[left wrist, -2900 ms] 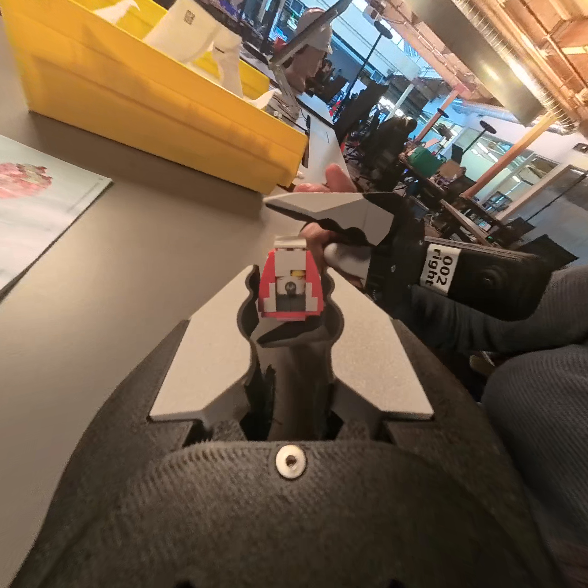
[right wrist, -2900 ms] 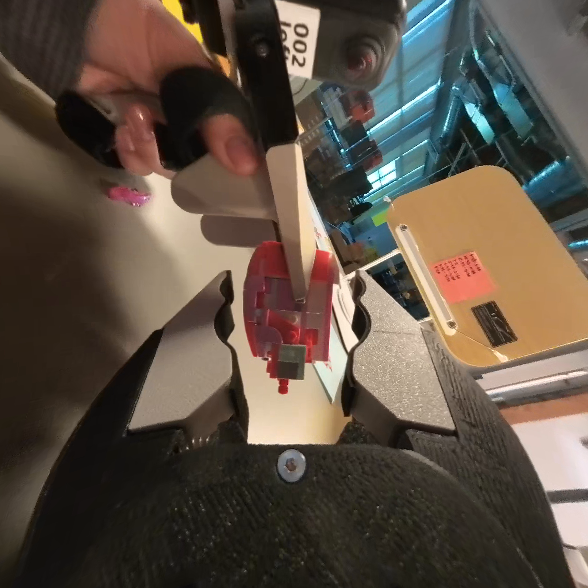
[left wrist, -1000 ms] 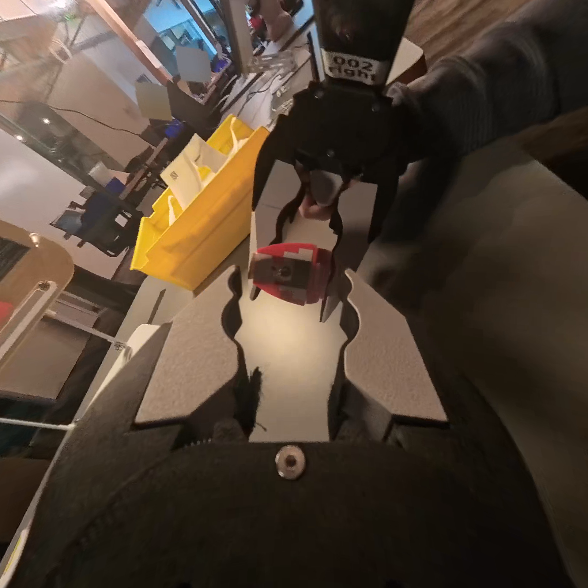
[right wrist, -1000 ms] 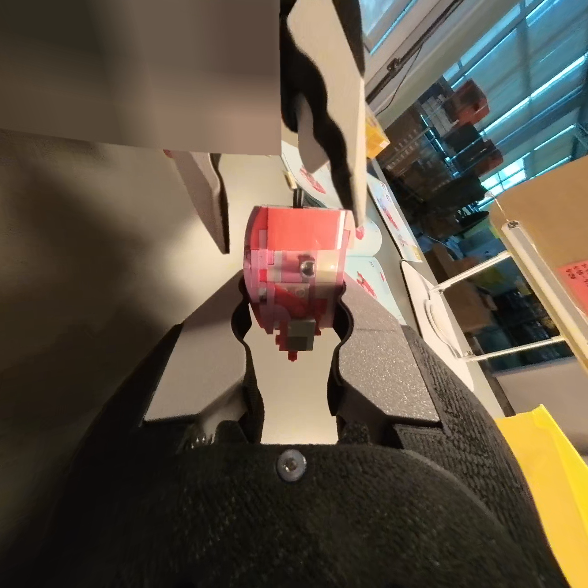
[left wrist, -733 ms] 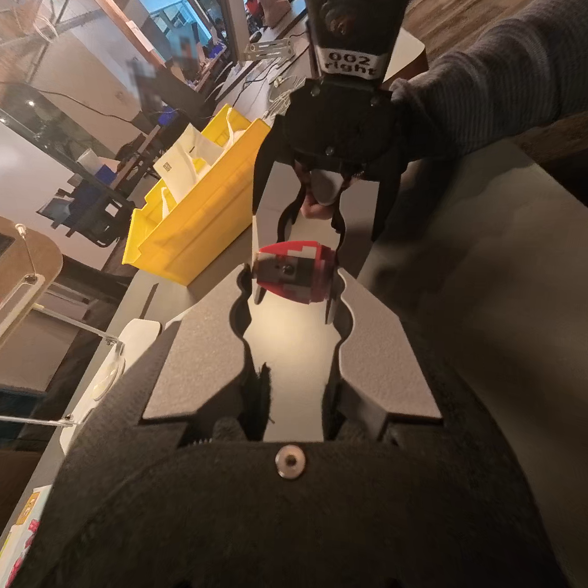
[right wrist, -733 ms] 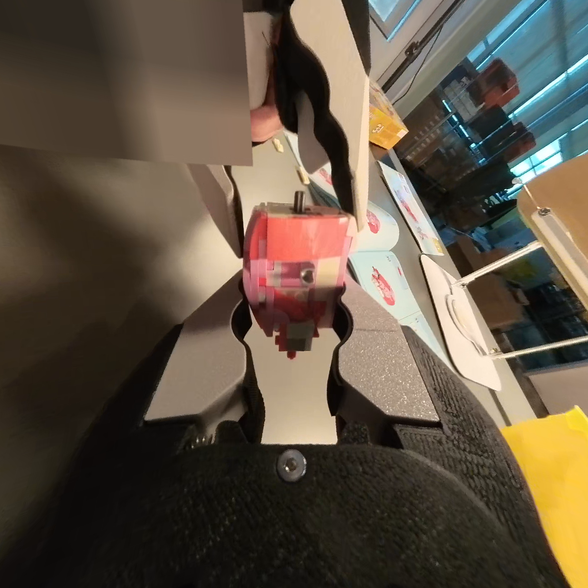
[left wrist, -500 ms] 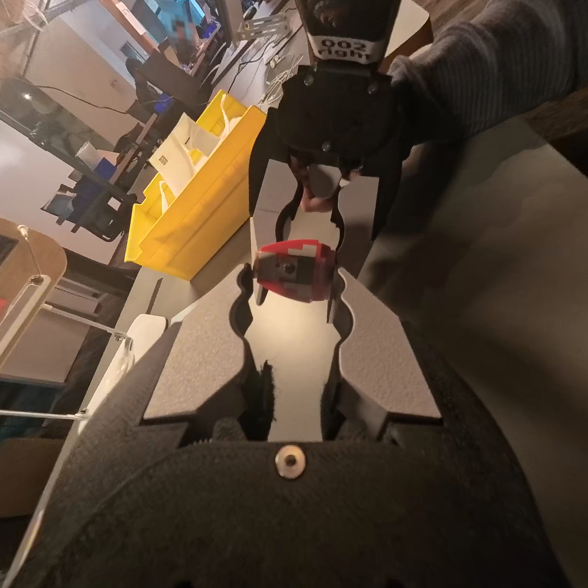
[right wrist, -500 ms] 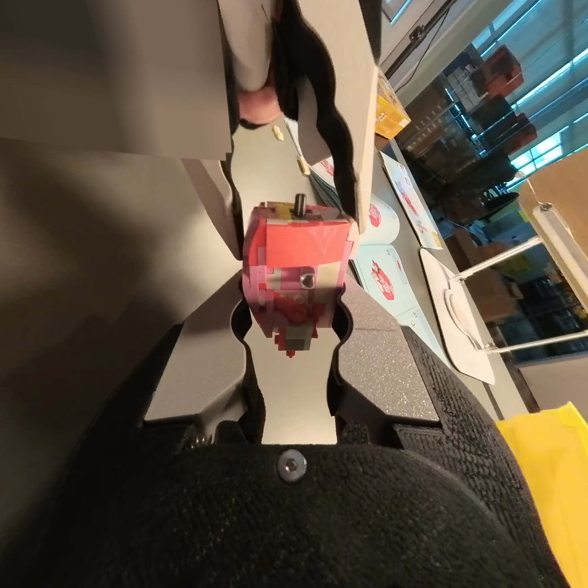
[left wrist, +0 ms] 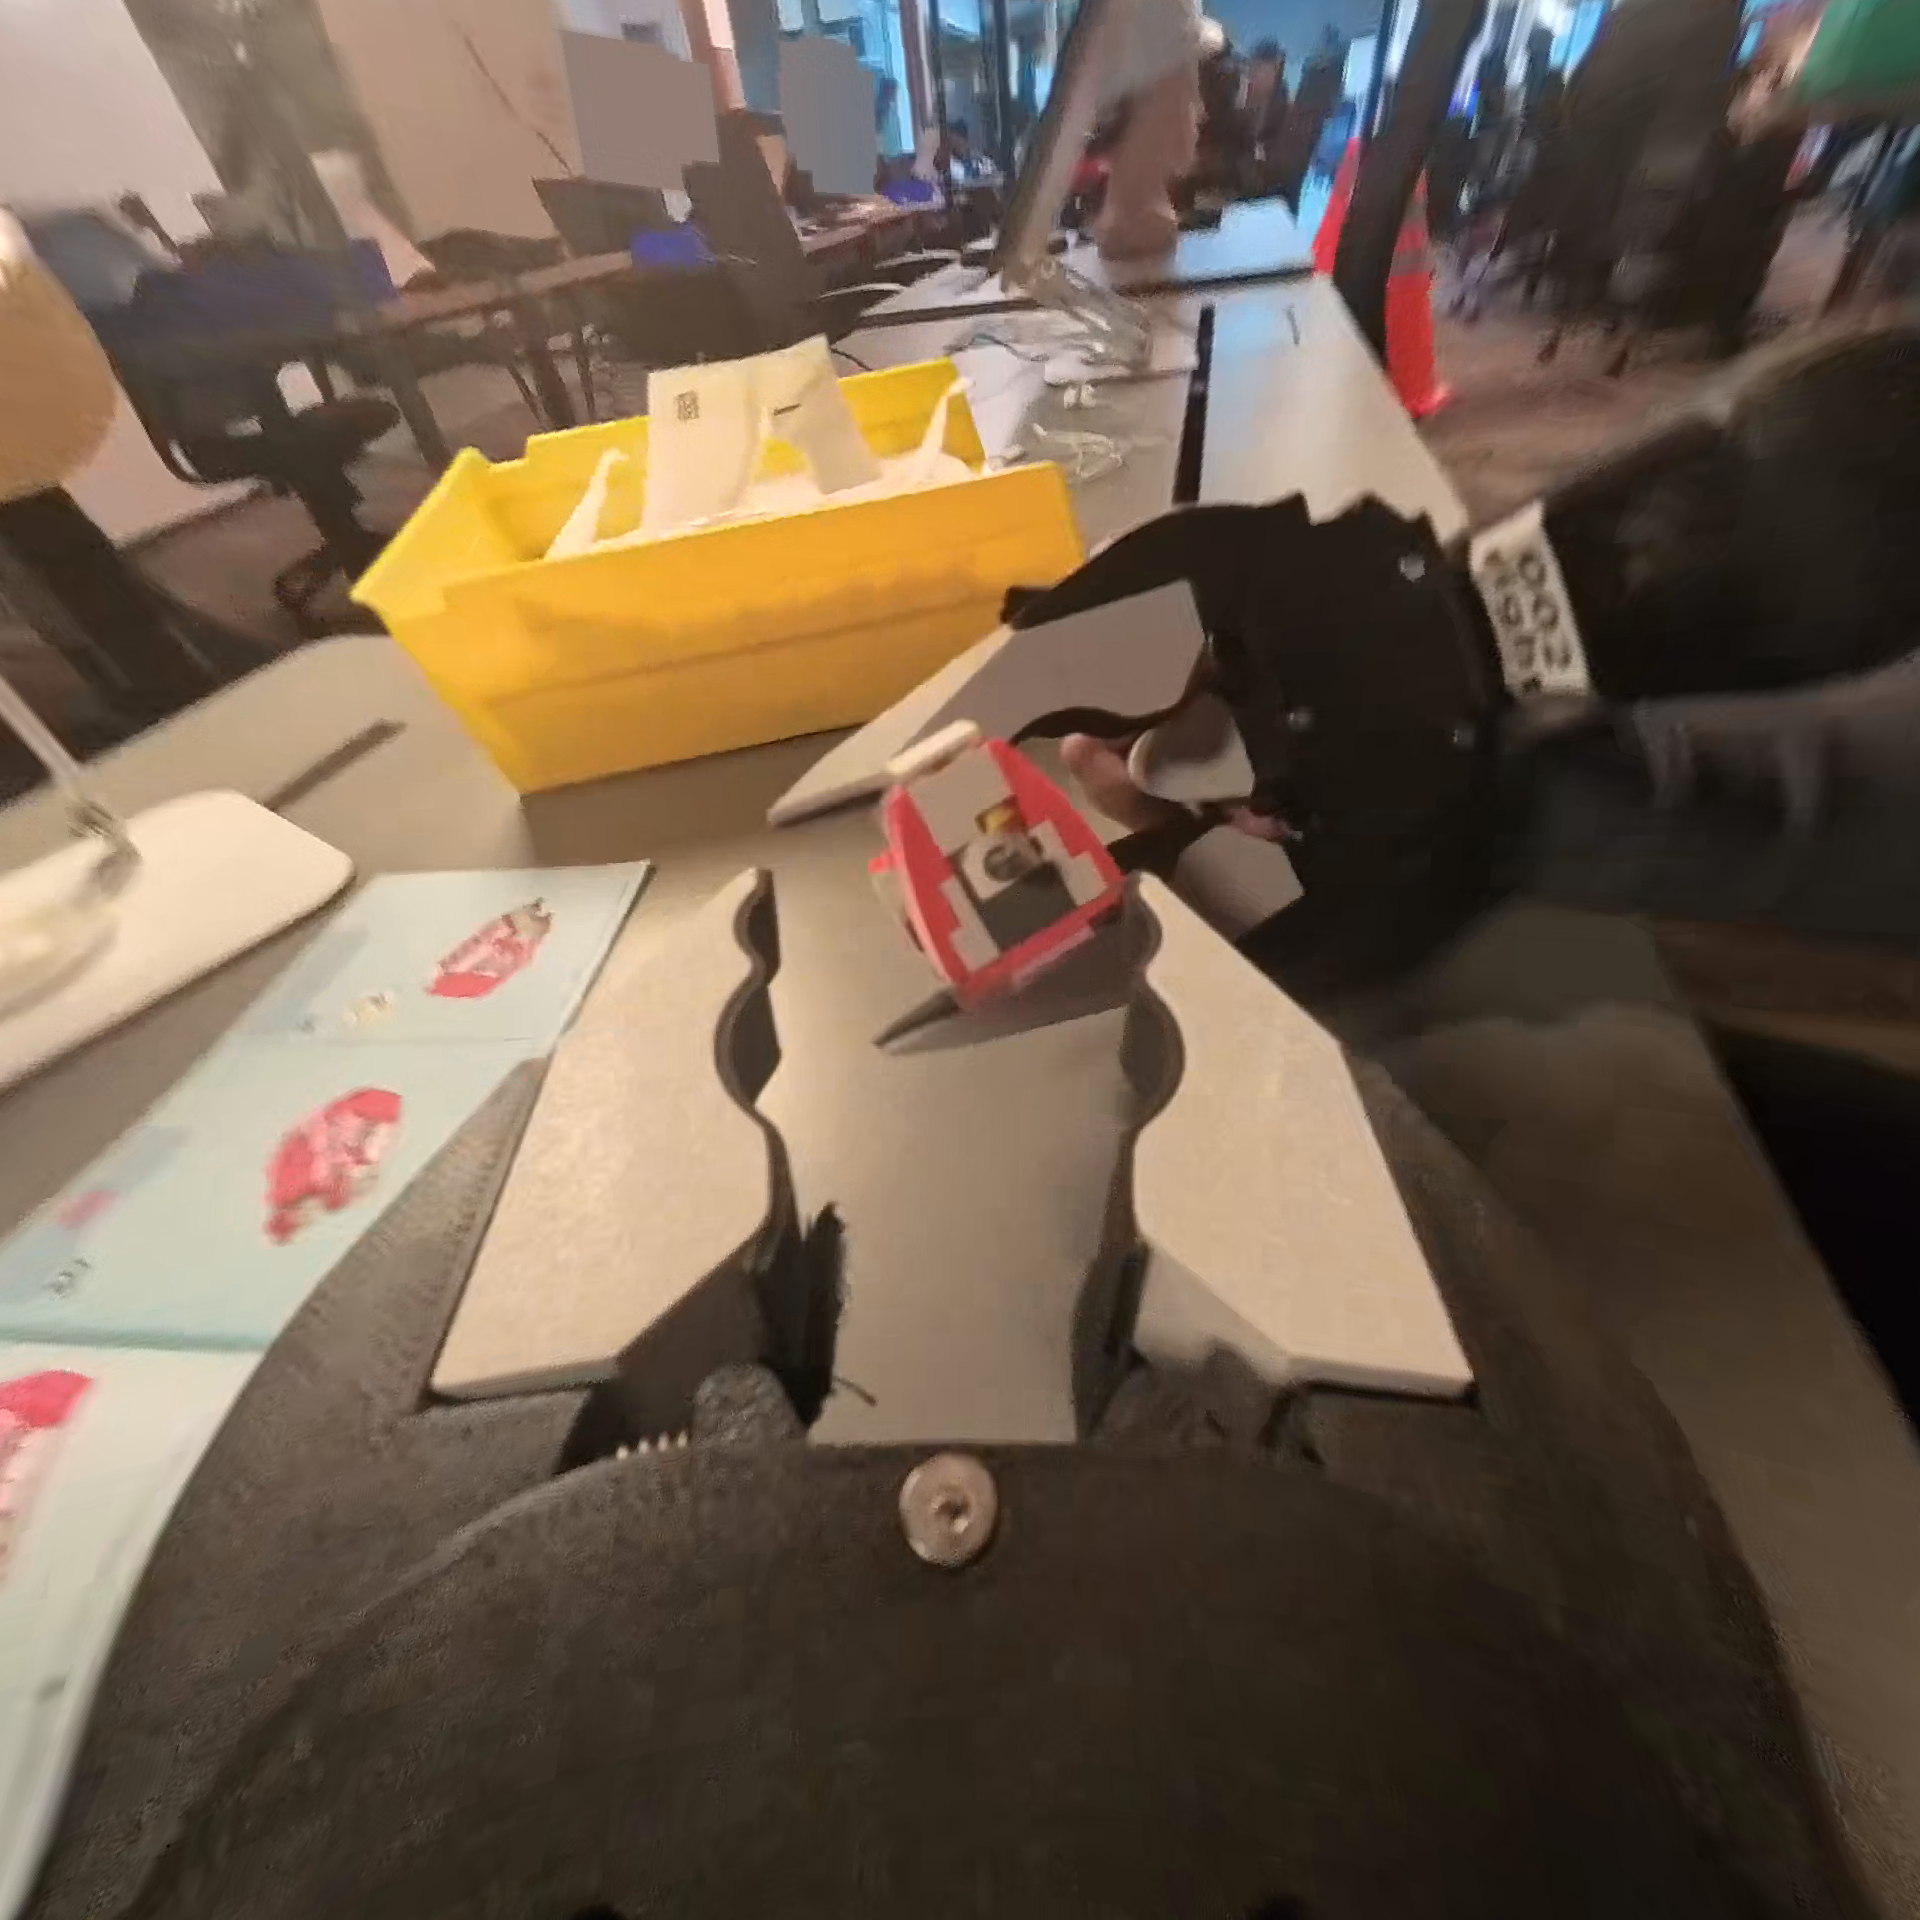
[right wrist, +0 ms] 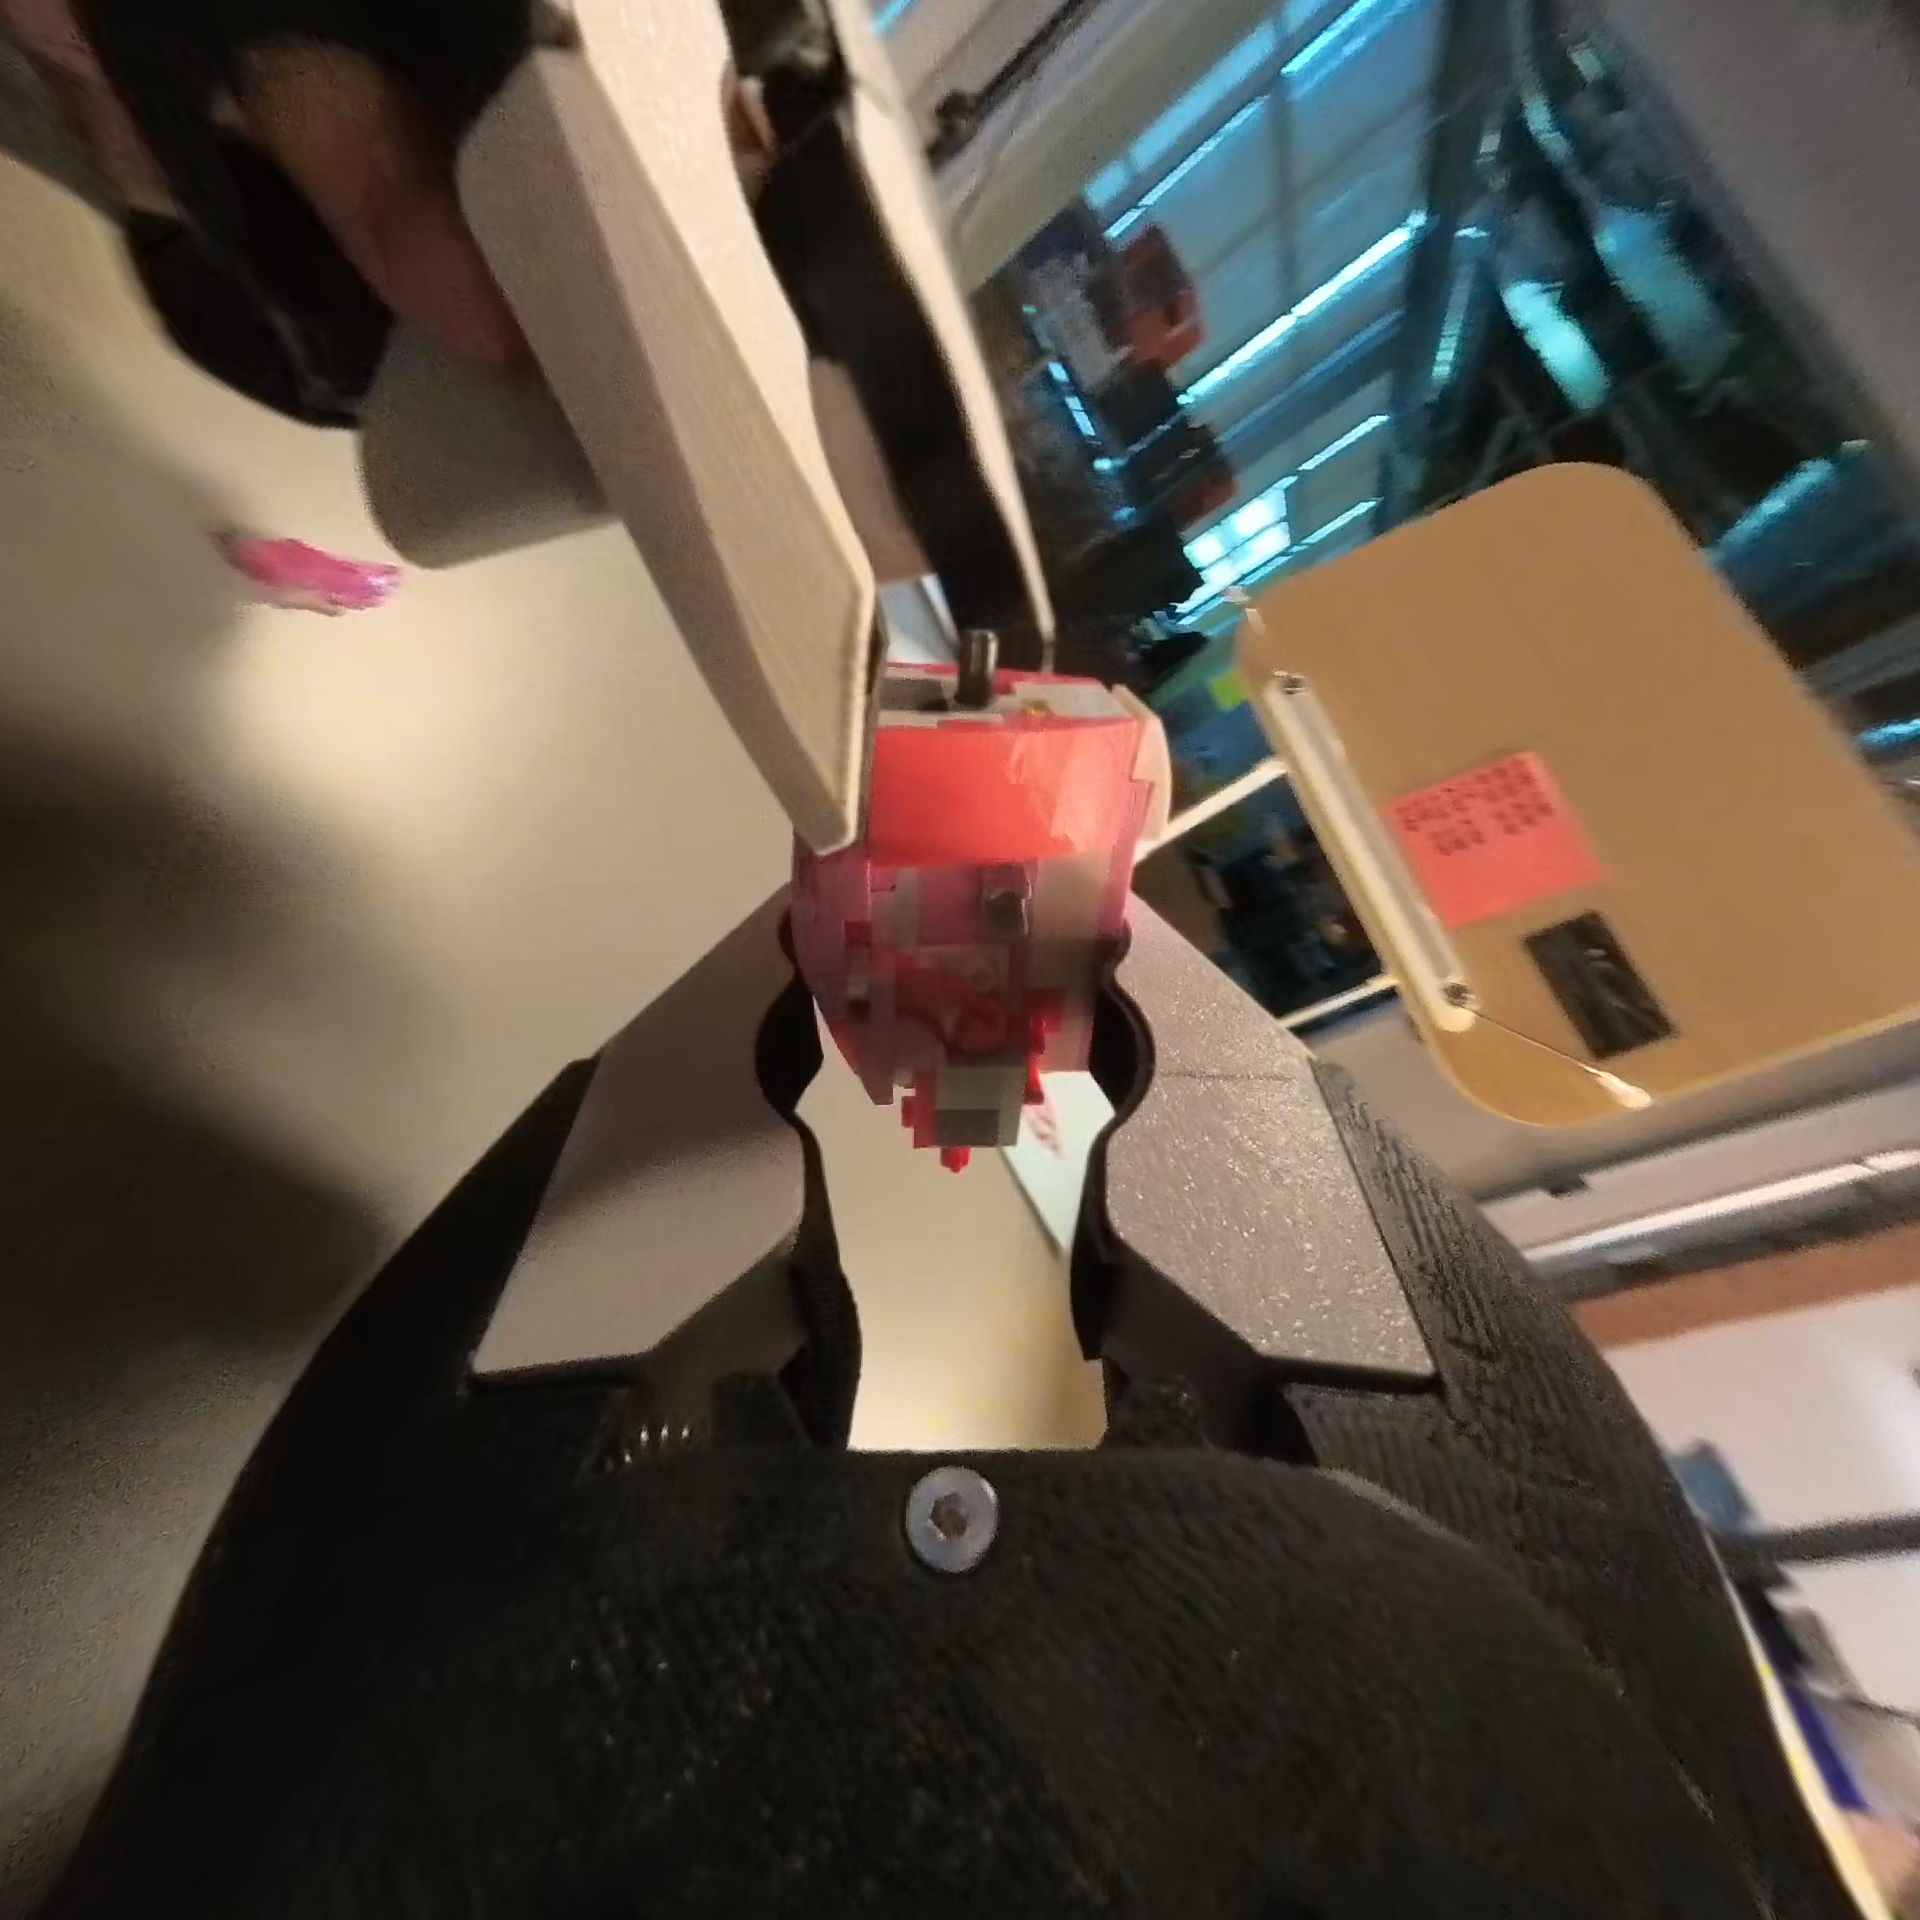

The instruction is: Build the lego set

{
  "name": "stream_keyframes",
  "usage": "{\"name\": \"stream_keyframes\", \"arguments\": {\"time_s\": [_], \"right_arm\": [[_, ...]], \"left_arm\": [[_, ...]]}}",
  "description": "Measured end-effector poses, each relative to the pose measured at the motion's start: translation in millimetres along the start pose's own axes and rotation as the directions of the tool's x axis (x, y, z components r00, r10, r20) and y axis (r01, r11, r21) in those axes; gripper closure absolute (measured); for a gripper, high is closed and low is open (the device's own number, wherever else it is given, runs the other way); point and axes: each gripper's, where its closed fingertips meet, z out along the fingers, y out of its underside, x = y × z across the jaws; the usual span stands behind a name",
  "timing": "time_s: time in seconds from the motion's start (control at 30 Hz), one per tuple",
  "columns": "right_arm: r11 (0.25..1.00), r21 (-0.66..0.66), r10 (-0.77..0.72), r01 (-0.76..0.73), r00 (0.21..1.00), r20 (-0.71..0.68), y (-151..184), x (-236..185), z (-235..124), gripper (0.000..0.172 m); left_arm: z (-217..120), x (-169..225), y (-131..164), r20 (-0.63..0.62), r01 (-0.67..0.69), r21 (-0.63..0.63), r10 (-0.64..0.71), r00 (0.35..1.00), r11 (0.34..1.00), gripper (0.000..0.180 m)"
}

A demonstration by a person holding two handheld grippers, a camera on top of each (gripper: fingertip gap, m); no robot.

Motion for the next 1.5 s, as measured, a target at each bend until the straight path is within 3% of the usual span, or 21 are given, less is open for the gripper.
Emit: {"name": "stream_keyframes", "arguments": {"time_s": [0.1, 0.37, 0.7, 0.9, 0.97, 1.03, 1.1, 1.3, 1.5], "right_arm": [[0.999, -0.024, -0.033, 0.03, 0.994, -0.103, 2, 14, 0, 0.122], [0.998, 0.01, 0.07, -0.069, 0.979, -0.192, -9, 22, 3, 0.122], [0.999, 0.044, 0.011, 0.0, 0.972, -0.236, -26, 21, 4, 0.121], [0.99, 0.095, 0.107, -0.106, 0.994, -0.003, -9, 16, -14, 0.105], [0.961, 0.124, 0.223, -0.248, 0.957, 0.184, -12, 10, -31, 0.119], [0.906, 0.124, 0.33, -0.404, 0.86, 0.39, -27, 1, -50, 0.135], [0.875, 0.128, 0.349, -0.466, 0.793, 0.5, -46, 0, -65, 0.141], [0.903, 0.049, 0.301, -0.427, 0.709, 0.638, -62, -10, -80, 0.148], [0.922, -0.004, 0.284, -0.386, 0.671, 0.685, -60, -14, -84, 0.152]], "left_arm": [[5, 2, -2, -0.007, 0.104, 0.03, -0.104, 0.995, 0.994, 0.122], [8, -3, -11, 0.112, 0.141, 0.154, -0.159, 0.981, 0.978, 0.126], [9, 1, -17, 0.144, 0.026, 0.171, -0.051, 0.988, 0.985, 0.143], [3, -4, -9, 0.048, -0.027, 0.136, 0.021, 0.999, 0.99, 0.144], [3, -2, -3, -0.005, -0.048, 0.097, 0.048, 0.999, 0.994, 0.143], [3, 10, 3, -0.099, -0.082, 0.059, 0.087, 0.991, 0.995, 0.143], [3, 25, 8, -0.179, -0.124, 0.031, 0.127, 0.976, 0.992, 0.144], [5, 62, 19, -0.341, -0.192, -0.02, 0.174, 0.924, 0.981, 0.144], [4, 70, 19, -0.381, -0.19, -0.021, 0.168, 0.909, 0.982, 0.144]]}}
